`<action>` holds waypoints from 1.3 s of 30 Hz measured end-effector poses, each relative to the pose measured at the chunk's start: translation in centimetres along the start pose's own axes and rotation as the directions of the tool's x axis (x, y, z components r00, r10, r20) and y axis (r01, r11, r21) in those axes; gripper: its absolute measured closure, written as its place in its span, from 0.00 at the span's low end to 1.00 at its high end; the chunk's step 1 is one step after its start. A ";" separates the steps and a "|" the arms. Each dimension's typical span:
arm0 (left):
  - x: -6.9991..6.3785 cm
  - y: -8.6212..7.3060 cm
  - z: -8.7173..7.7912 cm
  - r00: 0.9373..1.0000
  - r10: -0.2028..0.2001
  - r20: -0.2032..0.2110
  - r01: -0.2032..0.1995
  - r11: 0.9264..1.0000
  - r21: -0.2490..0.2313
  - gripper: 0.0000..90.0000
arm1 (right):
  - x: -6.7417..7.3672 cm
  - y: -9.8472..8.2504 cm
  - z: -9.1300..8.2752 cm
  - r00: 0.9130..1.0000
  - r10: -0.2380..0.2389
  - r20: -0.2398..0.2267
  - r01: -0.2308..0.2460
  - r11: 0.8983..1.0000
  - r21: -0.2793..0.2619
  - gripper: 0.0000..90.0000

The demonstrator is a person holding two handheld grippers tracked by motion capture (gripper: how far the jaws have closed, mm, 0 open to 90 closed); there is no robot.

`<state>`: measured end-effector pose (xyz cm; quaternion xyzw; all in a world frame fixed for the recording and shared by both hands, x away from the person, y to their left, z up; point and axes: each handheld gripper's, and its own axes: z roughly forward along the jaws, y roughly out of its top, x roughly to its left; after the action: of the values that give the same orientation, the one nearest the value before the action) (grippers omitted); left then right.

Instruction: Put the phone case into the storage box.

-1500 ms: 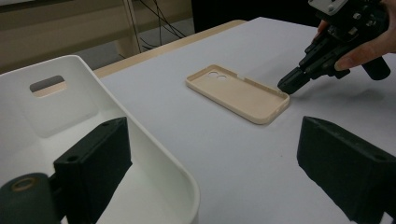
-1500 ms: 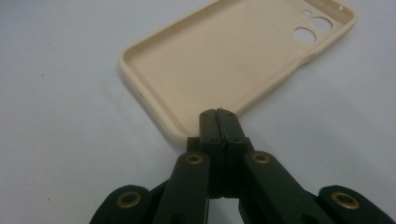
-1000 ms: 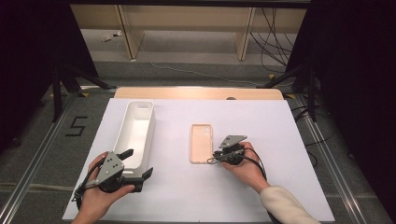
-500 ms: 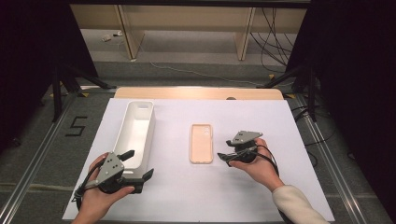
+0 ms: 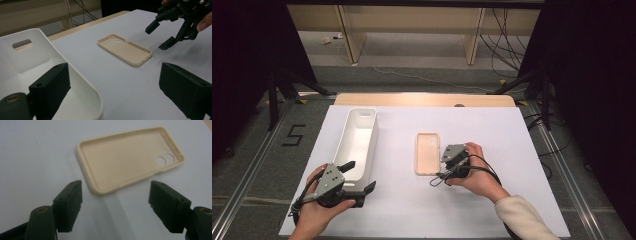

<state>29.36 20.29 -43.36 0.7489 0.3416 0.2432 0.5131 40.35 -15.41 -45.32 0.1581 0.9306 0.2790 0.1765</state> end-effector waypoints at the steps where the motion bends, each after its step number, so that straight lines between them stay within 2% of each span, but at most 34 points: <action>1: 0.0 0.0 0.0 1.000 -0.001 -0.001 0.001 1.000 0.000 0.11 | 0.0 0.0 0.0 1.000 0.000 0.000 0.000 1.000 0.000 0.32; 5: 0.0 0.0 -0.1 1.000 0.001 -0.003 -0.001 1.000 0.000 0.11 | 0.5 0.8 0.9 0.999 -0.047 -0.013 0.047 0.997 0.059 0.32; 11: 0.0 0.0 -0.1 1.000 0.003 -0.003 -0.003 1.000 -0.001 0.11 | 0.7 1.7 1.6 0.997 -0.066 -0.028 0.069 0.991 0.115 0.32; 12: 0.0 0.0 -0.1 1.000 0.002 -0.004 -0.002 1.000 -0.004 0.11 | 0.8 2.0 1.9 0.996 -0.081 -0.028 0.084 0.988 0.130 0.32; 17: 0.0 0.0 -0.1 1.000 0.001 -0.002 -0.001 1.000 -0.004 0.11 | 0.7 2.7 2.4 0.993 -0.111 -0.031 0.115 0.981 0.155 0.32; 24: 0.0 0.0 -0.1 1.000 0.000 -0.005 0.000 1.000 -0.009 0.11 | 1.0 3.9 3.4 0.986 -0.161 -0.042 0.167 0.961 0.221 0.32; 25: 0.0 0.0 -0.1 1.000 0.000 -0.004 0.000 1.000 -0.009 0.11 | 1.0 3.9 3.5 0.982 -0.183 -0.049 0.190 0.956 0.225 0.32; 33: 0.0 0.0 -0.1 1.000 0.002 -0.004 -0.002 1.000 -0.006 0.11 | 0.8 4.7 4.2 0.977 -0.206 -0.050 0.212 0.944 0.253 0.33; 35: 0.0 0.0 -0.1 1.000 0.003 -0.002 -0.003 1.000 -0.006 0.11 | 0.8 4.9 4.4 0.976 -0.213 -0.052 0.219 0.937 0.273 0.33; 36: 0.0 0.0 -0.1 1.000 0.003 -0.002 -0.003 1.000 -0.006 0.11 | 0.8 4.9 4.4 0.976 -0.213 -0.052 0.219 0.937 0.273 0.33; 37: 0.0 0.0 -0.1 1.000 0.004 -0.003 -0.004 1.000 -0.006 0.11 | 0.7 5.1 4.5 0.972 -0.228 -0.055 0.234 0.931 0.279 0.34; 39: 0.0 0.0 -0.1 1.000 0.003 -0.003 -0.003 1.000 -0.008 0.11 | 0.7 5.1 4.5 0.973 -0.222 -0.059 0.230 0.932 0.282 0.34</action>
<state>29.26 20.34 -43.32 0.7469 0.3403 0.2464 0.5153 42.57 -8.97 -46.08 0.0700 0.9754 0.1212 0.1704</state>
